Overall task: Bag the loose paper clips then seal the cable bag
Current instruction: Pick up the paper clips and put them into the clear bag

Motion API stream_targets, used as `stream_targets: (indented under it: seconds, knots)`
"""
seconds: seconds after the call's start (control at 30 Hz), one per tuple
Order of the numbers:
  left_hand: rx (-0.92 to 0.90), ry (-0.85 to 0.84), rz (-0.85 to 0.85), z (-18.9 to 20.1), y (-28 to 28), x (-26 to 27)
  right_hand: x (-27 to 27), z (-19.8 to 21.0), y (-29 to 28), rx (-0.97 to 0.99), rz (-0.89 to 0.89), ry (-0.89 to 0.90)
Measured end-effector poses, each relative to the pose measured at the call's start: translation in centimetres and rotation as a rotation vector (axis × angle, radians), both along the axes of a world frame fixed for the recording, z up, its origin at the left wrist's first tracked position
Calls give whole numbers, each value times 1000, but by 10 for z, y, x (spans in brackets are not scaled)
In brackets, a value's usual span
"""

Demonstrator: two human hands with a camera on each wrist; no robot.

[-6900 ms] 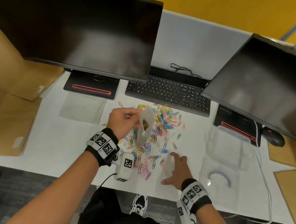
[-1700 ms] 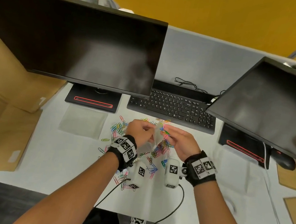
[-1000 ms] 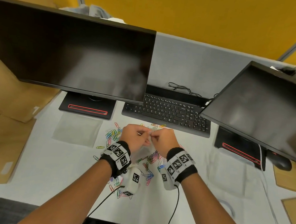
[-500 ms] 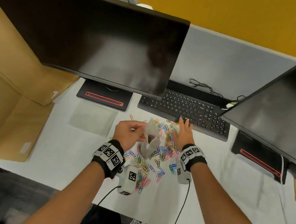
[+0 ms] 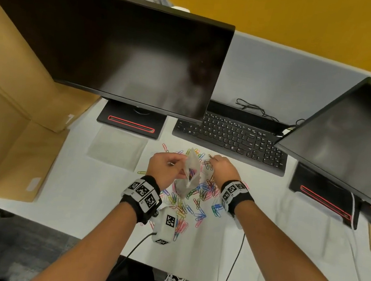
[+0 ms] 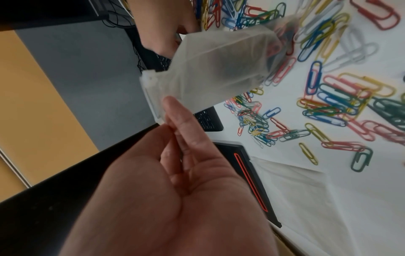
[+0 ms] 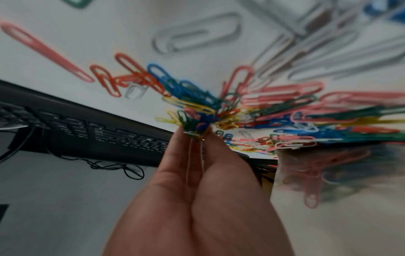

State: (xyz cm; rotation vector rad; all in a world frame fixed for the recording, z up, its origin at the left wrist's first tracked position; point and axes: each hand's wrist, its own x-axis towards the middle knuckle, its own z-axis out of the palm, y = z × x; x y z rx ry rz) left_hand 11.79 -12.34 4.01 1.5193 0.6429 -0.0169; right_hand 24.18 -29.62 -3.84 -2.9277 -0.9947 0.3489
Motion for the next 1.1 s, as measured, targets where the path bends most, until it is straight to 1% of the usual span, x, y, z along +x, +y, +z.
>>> stream_targets:
  seconds: [0.07, 0.1, 0.17, 0.23, 0.3, 0.37, 0.4, 0.43, 0.47, 0.53, 0.6, 0.67, 0.7, 0.73, 0.8, 0.83, 0.9, 1.0, 1.1]
  knots:
    - [-1, 0, -9, 2, -2, 0, 2, 2, -3, -26, -24, -2]
    - [1, 1, -14, 2, -4, -1, 2, 2, -6, -10, -62, 19]
    - [3, 6, -22, 2, -5, -1, 4, 5, -12, 111, -243, 72]
    - [1, 9, -25, 1, -7, 0, 7, 9, -22, 271, -466, 151]
    - [17, 17, -33, -1, -9, 2, 7, 13, -35, 454, -691, 281]
    - [32, 14, -53, -1, -14, 5, 2, 20, -47, 715, -866, 439]
    - [34, 10, -64, -1, -16, 7, -3, 27, -50, 914, -937, 547]
    - [39, 13, -72, -2, -19, 8, -9, 36, -51, 1095, -979, 668]
    - [43, 21, -76, -2, -23, 10, -17, 45, -49, 1237, -989, 773]
    - [34, 37, -77, -1, -30, 13, -30, 63, -43, 1357, -967, 910]
    - [26, 28, -73, -1, -36, 15, -40, 74, -34, 1410, -924, 980]
    - [47, 12, -86, 0, -41, 16, -47, 79, -25, 1388, -899, 963]
    - [55, 4, -92, 0, -43, 17, -49, 77, -21, 1344, -900, 912]
    - [60, -3, -98, 0, -45, 18, -51, 76, -17, 1299, -913, 842]
    - [56, -3, -102, 2, -47, 19, -55, 69, -12, 1136, -888, 647]
    - [54, -1, -102, 2, -47, 20, -56, 66, -11, 1028, -827, 562]
    - [52, -4, -101, 2, -47, 21, -58, 71, -8, 870, -712, 476]
    - [54, -9, -106, 1, -47, 21, -61, 81, -6, 784, -606, 355]
    - [44, -8, -123, 0, -45, 22, -58, 84, -4, 683, -538, 229]
